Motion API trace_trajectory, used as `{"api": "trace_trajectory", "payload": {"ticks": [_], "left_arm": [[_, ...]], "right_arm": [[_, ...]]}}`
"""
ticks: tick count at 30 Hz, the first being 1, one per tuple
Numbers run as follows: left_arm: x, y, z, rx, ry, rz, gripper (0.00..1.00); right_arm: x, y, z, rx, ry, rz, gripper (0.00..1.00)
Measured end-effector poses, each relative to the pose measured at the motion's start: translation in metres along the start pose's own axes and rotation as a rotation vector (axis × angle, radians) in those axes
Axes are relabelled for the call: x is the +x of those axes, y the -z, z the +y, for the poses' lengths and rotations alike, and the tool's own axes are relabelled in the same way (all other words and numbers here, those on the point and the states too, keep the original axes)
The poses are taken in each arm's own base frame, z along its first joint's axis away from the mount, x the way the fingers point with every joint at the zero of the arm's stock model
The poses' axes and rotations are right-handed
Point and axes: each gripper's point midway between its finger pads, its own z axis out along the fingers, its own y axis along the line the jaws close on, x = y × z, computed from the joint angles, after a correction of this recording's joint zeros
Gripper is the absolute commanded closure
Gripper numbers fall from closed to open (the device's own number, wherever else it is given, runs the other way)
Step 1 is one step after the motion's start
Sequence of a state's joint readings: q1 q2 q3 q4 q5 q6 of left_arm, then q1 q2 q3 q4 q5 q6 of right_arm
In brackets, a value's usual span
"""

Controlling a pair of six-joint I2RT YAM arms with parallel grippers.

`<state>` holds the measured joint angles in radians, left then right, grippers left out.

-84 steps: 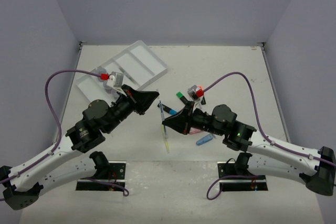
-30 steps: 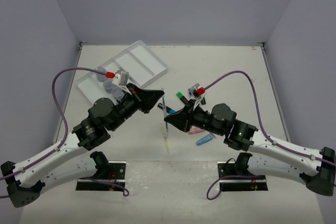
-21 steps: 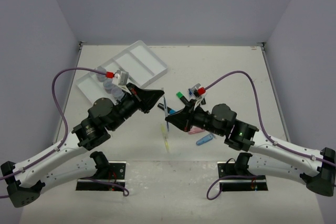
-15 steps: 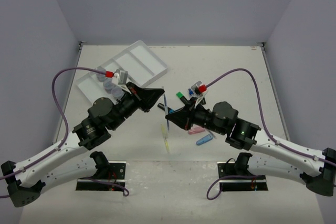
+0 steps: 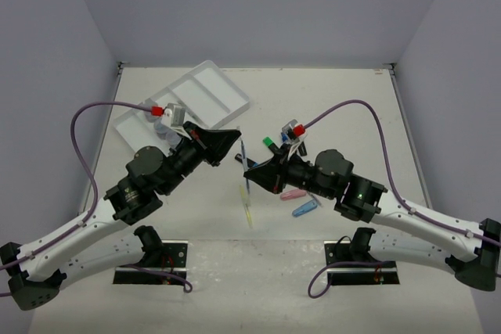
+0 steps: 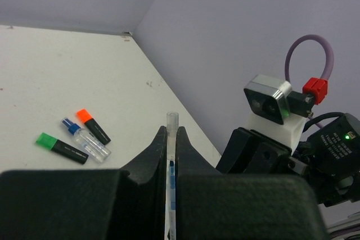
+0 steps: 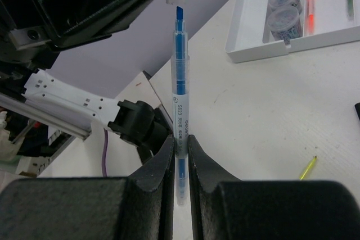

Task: Sort the stationery into containers
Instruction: Close the pen cap on the pen.

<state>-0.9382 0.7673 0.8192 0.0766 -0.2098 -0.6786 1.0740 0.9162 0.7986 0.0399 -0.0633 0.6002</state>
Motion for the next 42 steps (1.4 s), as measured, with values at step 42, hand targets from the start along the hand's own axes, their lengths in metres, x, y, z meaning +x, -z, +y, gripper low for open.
{"api": "trace_trajectory", "payload": {"ticks": [42], "left_arm": [[-0.007, -0.003, -0.004, -0.003, -0.012, -0.006, 1.0]], "right_arm": [[-0.014, 0.004, 0.013, -0.025, -0.002, -0.015, 1.0]]}}
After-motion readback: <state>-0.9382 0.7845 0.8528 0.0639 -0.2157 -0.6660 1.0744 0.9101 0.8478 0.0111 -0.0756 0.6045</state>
